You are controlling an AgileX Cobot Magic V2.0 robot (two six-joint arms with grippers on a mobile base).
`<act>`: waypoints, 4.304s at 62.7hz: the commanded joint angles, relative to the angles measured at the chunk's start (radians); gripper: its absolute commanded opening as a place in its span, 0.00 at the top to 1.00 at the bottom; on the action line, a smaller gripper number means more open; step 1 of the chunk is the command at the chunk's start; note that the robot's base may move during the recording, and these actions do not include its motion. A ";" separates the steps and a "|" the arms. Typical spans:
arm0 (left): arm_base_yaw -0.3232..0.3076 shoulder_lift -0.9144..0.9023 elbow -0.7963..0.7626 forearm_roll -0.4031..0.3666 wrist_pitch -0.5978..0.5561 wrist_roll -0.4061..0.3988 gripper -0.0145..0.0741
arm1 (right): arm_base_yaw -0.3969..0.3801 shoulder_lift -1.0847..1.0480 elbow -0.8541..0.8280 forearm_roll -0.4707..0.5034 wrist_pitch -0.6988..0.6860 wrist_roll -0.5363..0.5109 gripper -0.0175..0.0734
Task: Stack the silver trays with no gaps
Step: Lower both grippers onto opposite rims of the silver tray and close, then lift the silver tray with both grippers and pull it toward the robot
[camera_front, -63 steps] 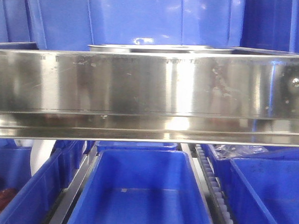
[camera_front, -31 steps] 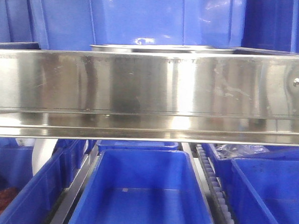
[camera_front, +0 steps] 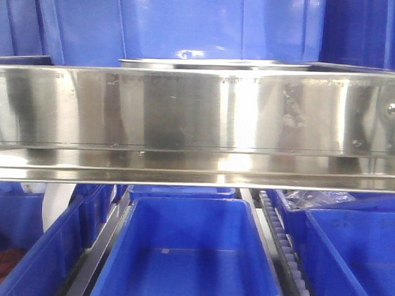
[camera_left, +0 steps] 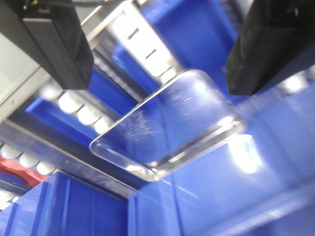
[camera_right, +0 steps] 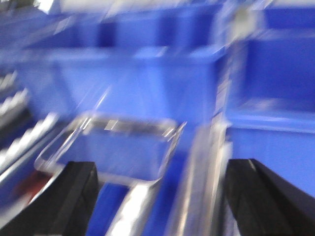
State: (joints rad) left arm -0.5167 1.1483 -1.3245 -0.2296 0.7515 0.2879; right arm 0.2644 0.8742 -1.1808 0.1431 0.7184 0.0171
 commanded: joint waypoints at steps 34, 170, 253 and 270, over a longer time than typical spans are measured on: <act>-0.011 0.628 -0.566 0.287 0.373 -0.580 0.32 | 0.081 0.713 -0.651 -0.108 0.447 0.152 0.12; 0.039 0.816 -0.576 0.278 0.318 -0.652 0.35 | 0.061 1.067 -0.682 -0.100 0.342 0.114 0.12; 0.011 0.721 -0.687 0.330 0.559 -0.623 0.89 | 0.064 0.871 -0.683 -0.131 0.508 0.152 0.75; -0.023 0.622 -0.660 0.339 0.561 -0.587 0.89 | 0.105 0.776 -0.668 -0.131 0.554 0.161 0.75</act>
State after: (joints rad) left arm -0.5263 1.8569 -1.9748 0.0751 1.2411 -0.3390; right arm 0.3528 1.7380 -1.8309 0.0183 1.2537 0.1982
